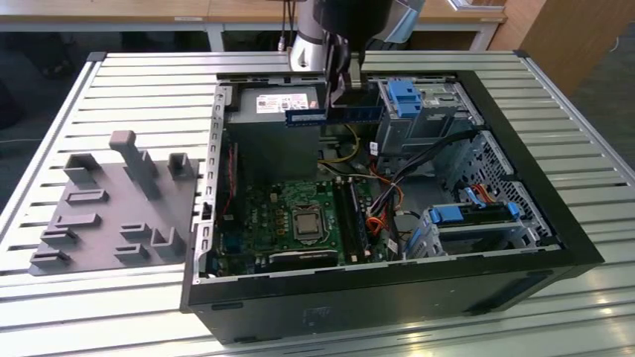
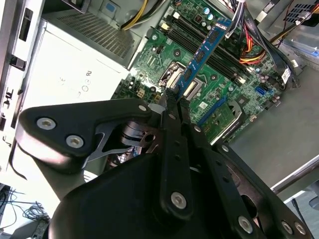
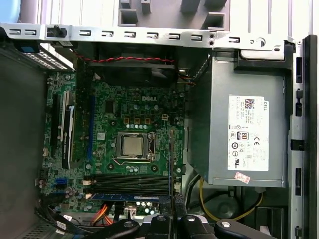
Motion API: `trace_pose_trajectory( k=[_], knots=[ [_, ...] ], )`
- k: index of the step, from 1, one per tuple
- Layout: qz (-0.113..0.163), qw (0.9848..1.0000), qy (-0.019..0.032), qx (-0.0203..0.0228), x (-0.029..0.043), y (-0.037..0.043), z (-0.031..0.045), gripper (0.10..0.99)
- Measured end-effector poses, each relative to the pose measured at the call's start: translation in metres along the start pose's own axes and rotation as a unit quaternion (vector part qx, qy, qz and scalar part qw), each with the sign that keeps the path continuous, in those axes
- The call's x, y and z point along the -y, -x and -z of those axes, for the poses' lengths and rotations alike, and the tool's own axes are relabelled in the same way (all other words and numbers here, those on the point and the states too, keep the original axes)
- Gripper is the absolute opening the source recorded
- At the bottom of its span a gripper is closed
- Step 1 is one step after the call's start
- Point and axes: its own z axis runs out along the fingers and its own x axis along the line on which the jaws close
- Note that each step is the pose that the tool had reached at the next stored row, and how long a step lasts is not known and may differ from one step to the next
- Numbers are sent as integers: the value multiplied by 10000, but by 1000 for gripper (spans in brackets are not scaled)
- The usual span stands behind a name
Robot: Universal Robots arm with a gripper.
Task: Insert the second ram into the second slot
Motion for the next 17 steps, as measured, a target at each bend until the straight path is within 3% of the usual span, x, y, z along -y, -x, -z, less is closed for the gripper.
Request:
trace_pose_trajectory(
  k=[17],
  knots=[
    [0, 10000, 0, 0, -1, -42, 0, 137]
  ],
)
